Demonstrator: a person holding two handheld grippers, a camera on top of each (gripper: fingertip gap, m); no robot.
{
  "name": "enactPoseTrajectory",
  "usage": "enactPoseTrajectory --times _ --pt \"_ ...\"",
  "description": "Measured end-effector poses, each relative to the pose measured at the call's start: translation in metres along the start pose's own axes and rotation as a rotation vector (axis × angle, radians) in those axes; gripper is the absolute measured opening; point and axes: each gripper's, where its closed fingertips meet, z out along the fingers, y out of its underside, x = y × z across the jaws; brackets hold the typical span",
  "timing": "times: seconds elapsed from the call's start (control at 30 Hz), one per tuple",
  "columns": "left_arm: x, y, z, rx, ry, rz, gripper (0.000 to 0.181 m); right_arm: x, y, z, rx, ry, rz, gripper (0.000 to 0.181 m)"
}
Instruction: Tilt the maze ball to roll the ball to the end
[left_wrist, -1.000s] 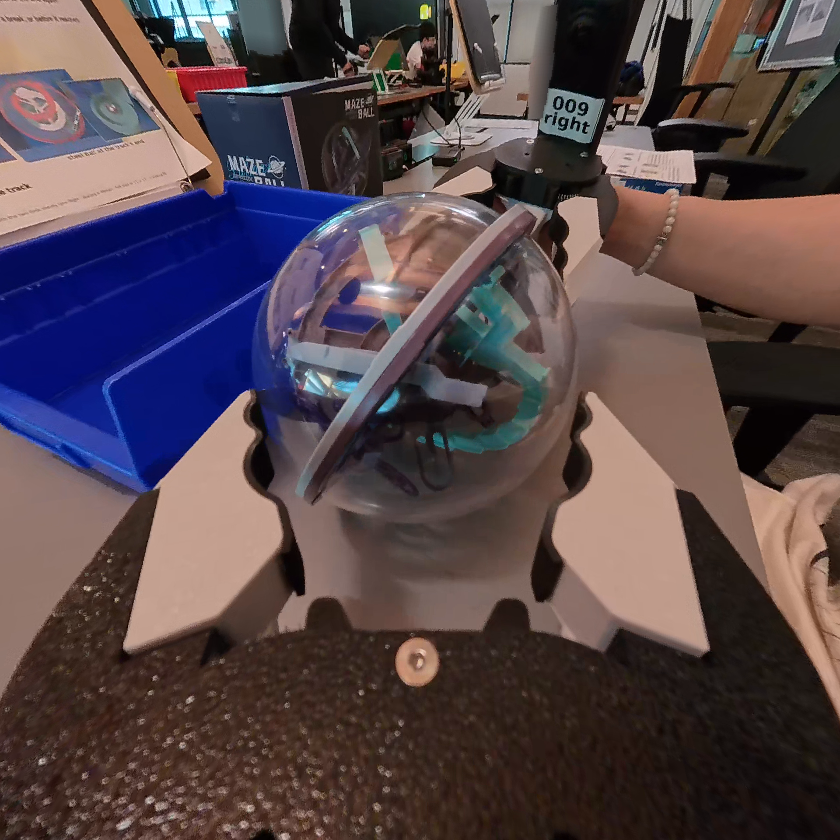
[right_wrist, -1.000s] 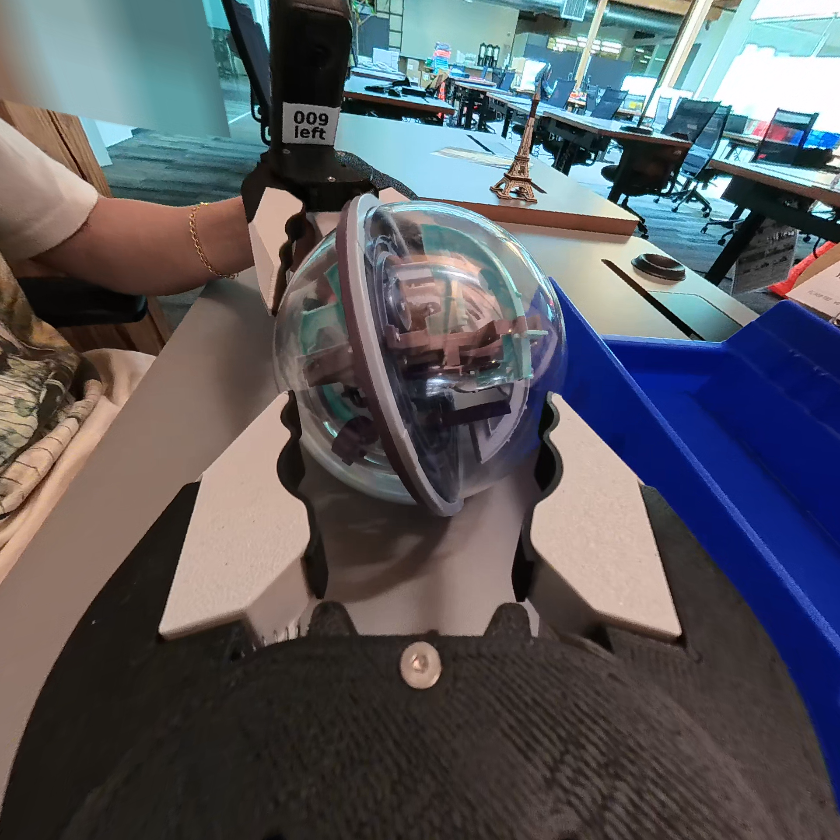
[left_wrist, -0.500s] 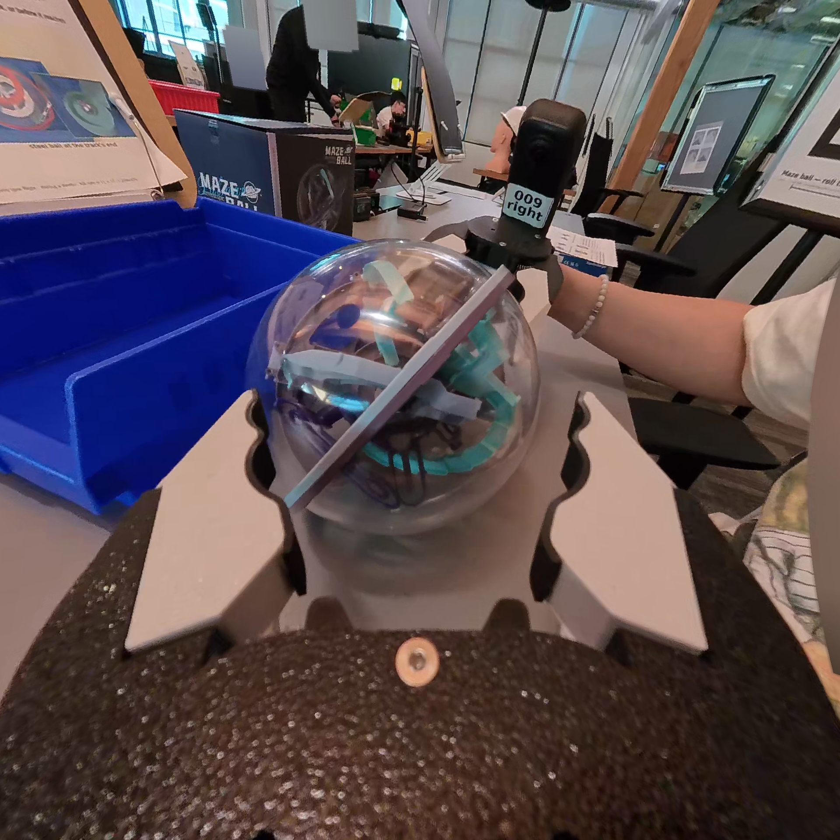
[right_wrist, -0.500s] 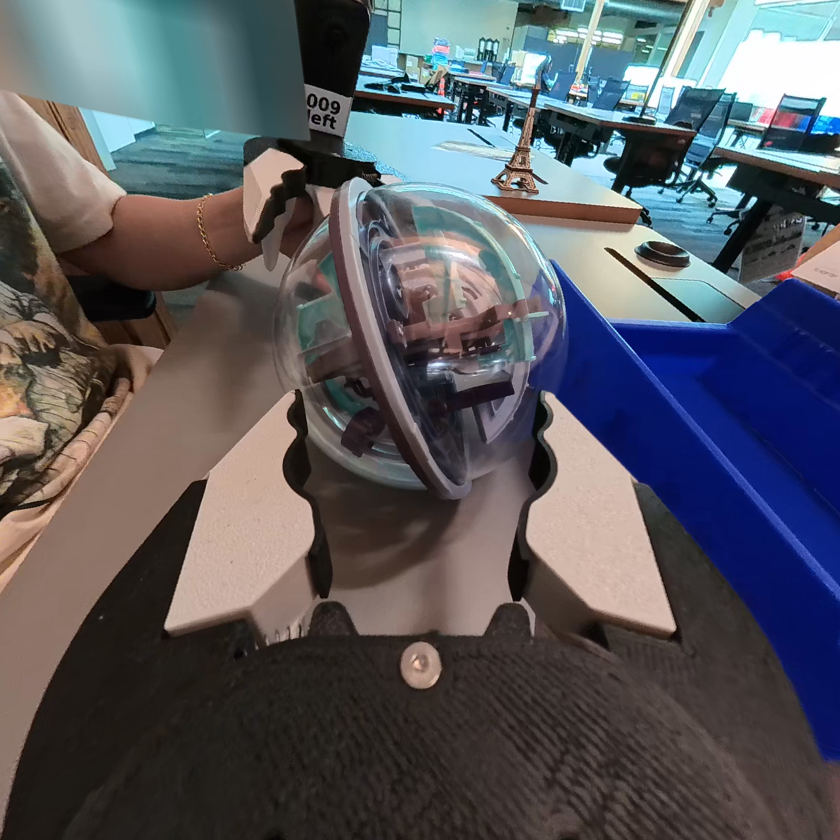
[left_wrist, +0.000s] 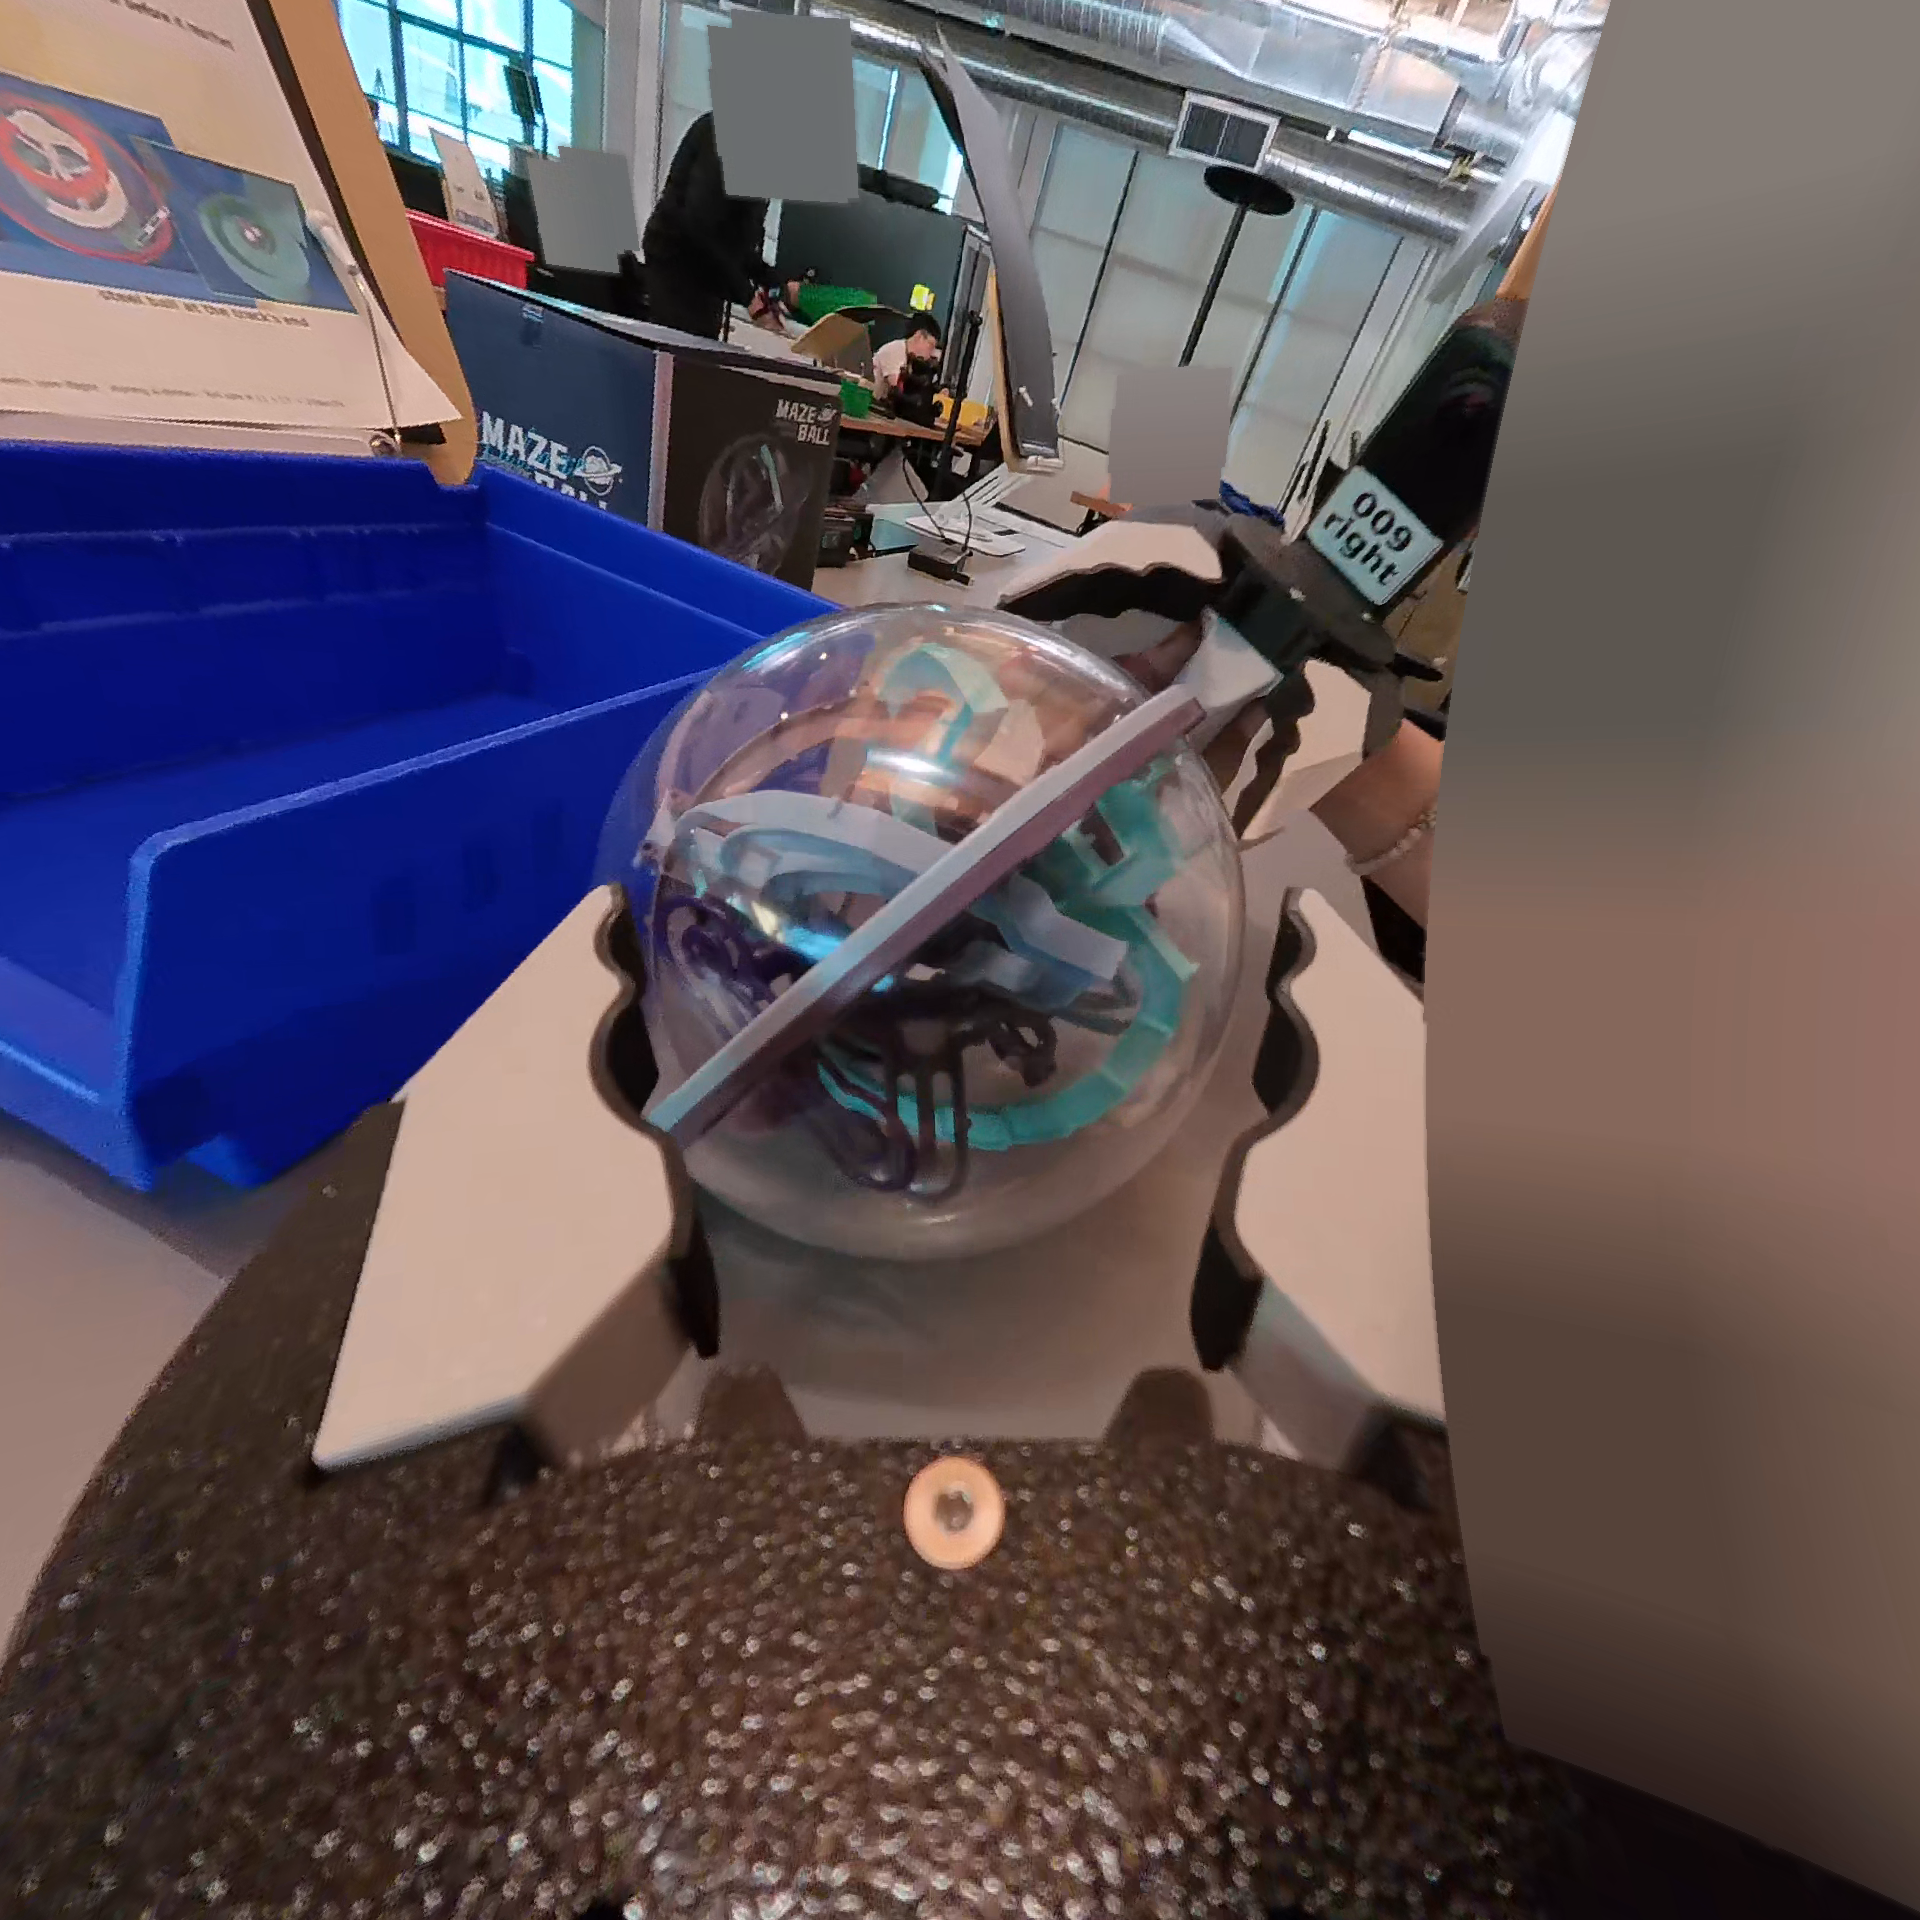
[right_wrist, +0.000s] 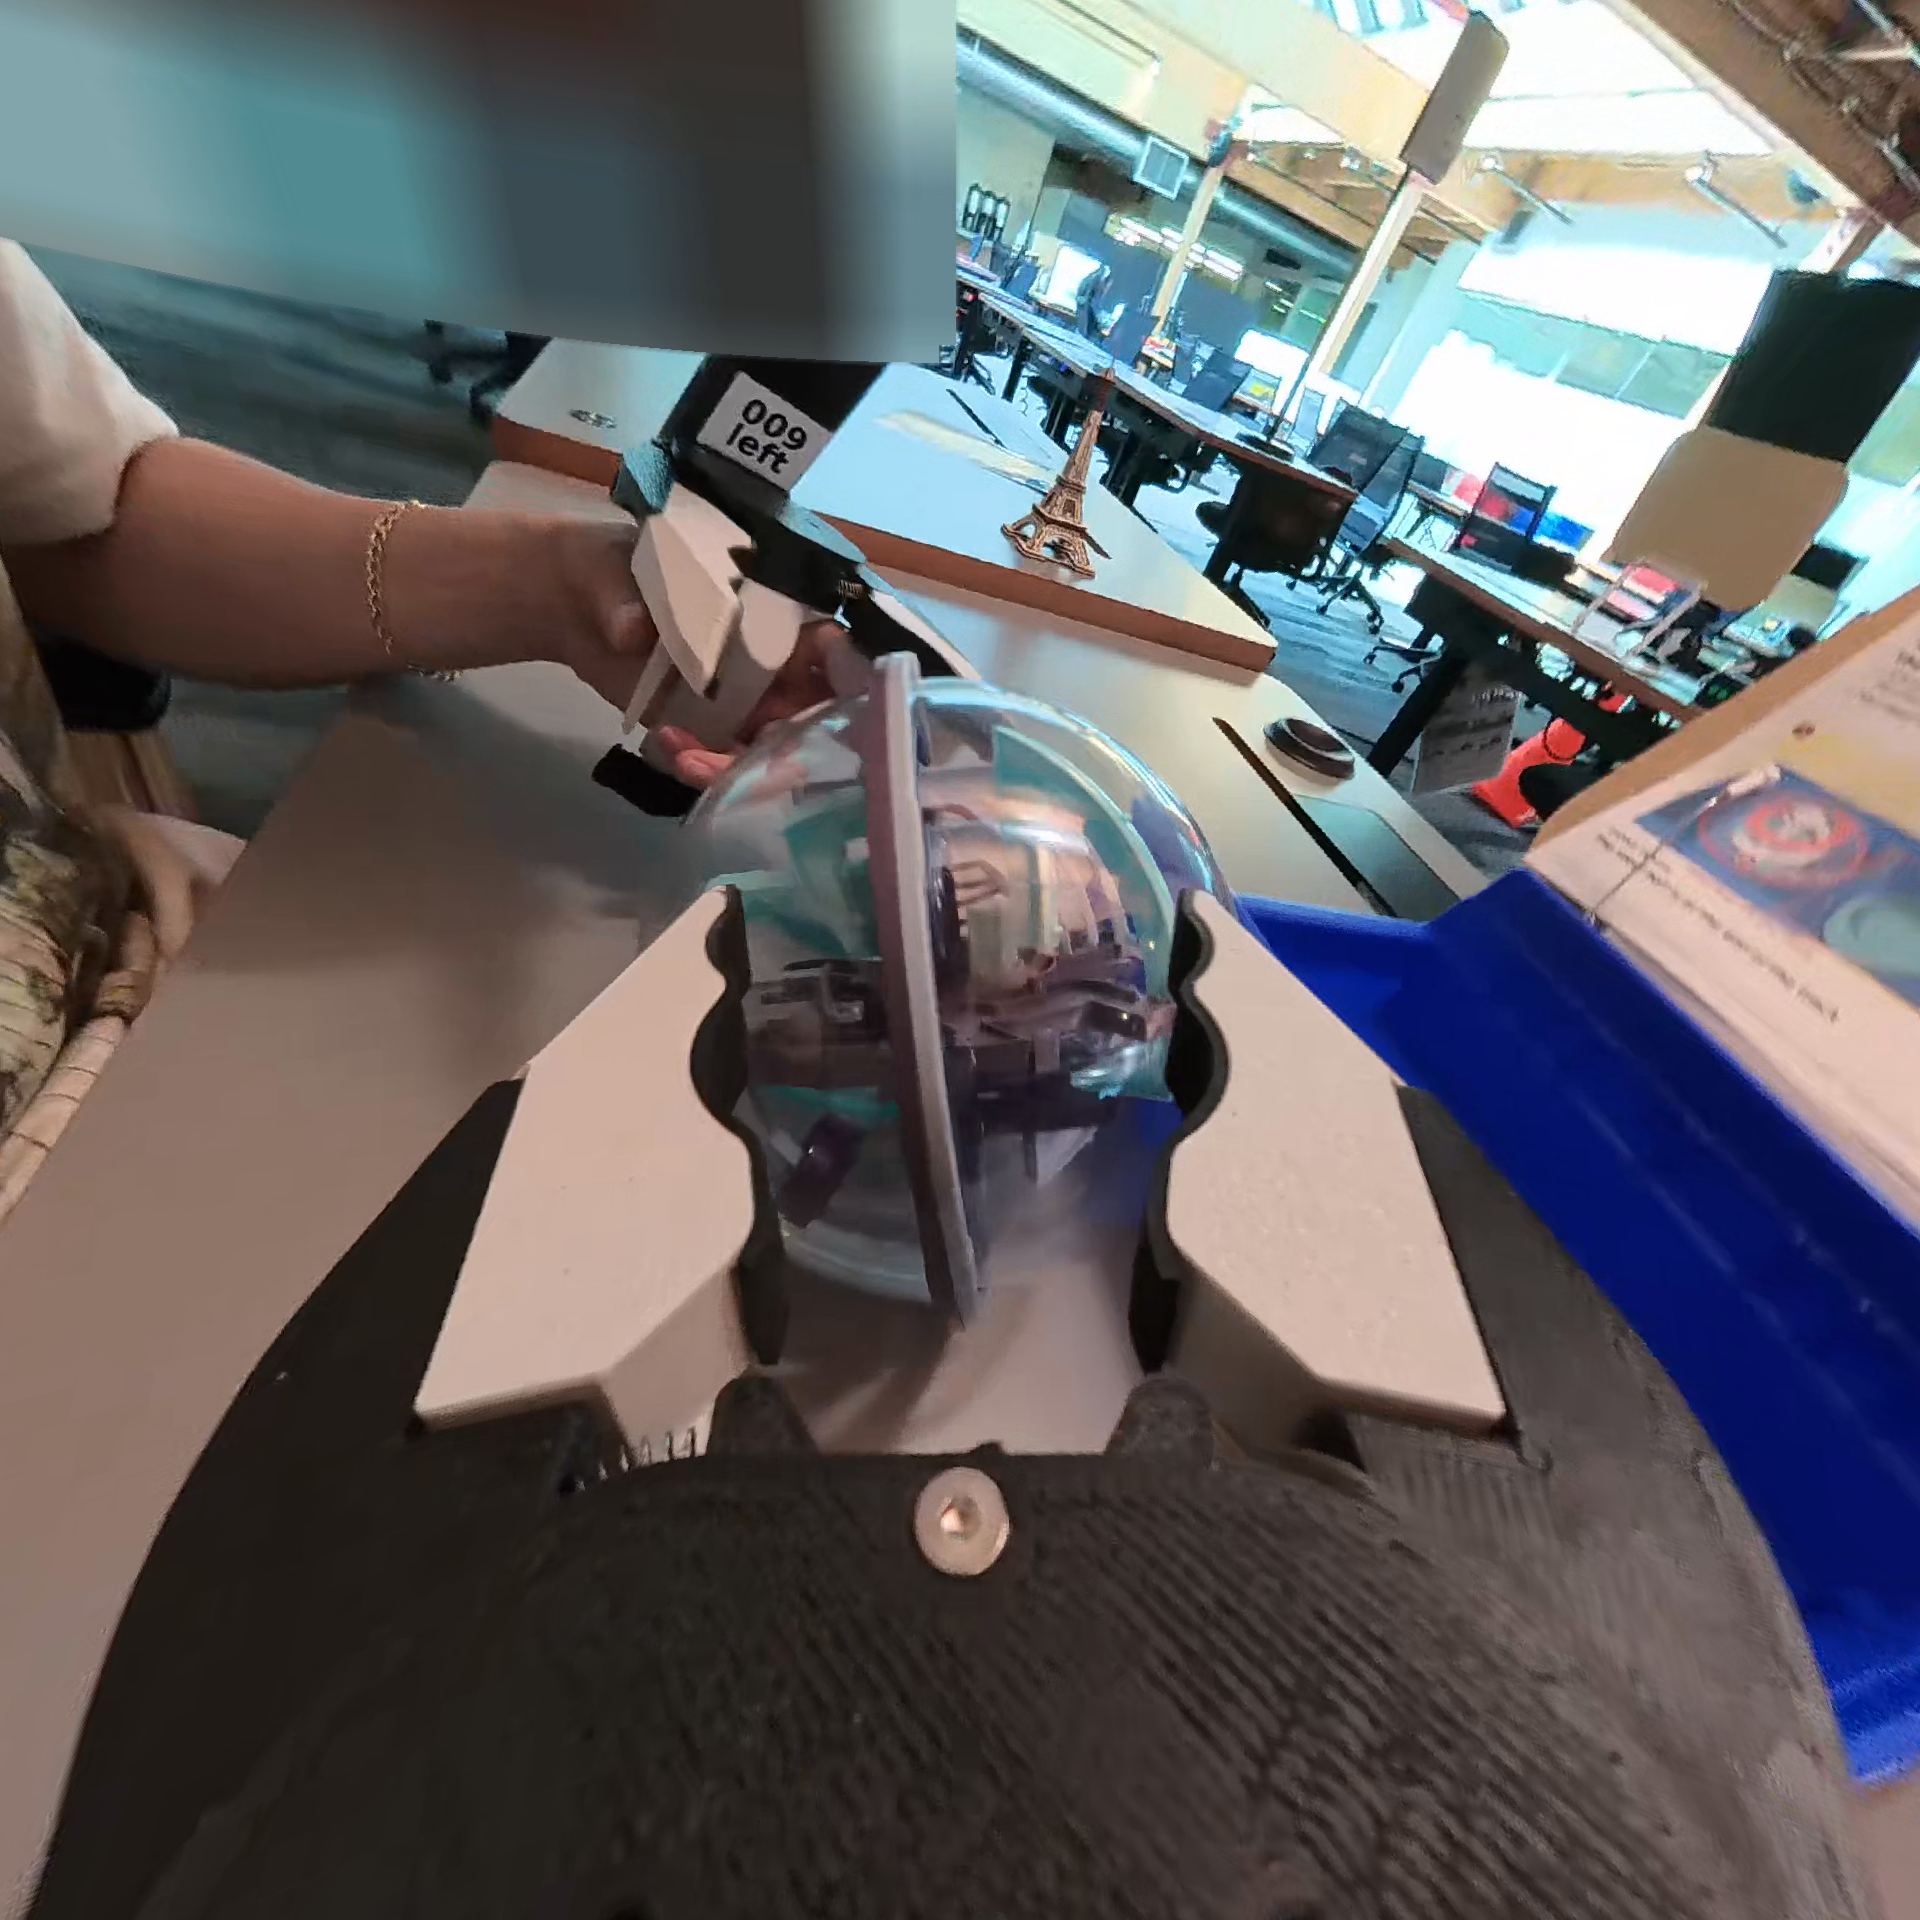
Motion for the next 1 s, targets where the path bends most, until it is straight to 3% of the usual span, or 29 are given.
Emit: enactPoseTrajectory --times 0.27,0.5,0.6,0.7,1.0 --pt "-0.006 0.009 0.002 -0.051 -0.042 0.061 0.121 0.004 0.002 0.000 0.016 -0.023 0.002 0.067" --pt "-0.022 0.027 0.005 -0.227 -0.079 0.194 0.122 0.012 0.010 -0.005 0.009 -0.006 0.011 0.066" --pt "-0.034 0.027 0.008 -0.264 -0.084 0.195 0.134 0.015 0.017 -0.008 -0.012 0.015 0.009 0.065" --pt "-0.039 0.028 0.012 -0.291 -0.062 0.181 0.142 0.015 0.019 -0.010 -0.015 0.020 0.015 0.066" --pt "-0.032 0.040 0.024 -0.311 -0.008 0.155 0.142 0.020 0.028 -0.005 -0.011 -0.004 0.086 0.080"
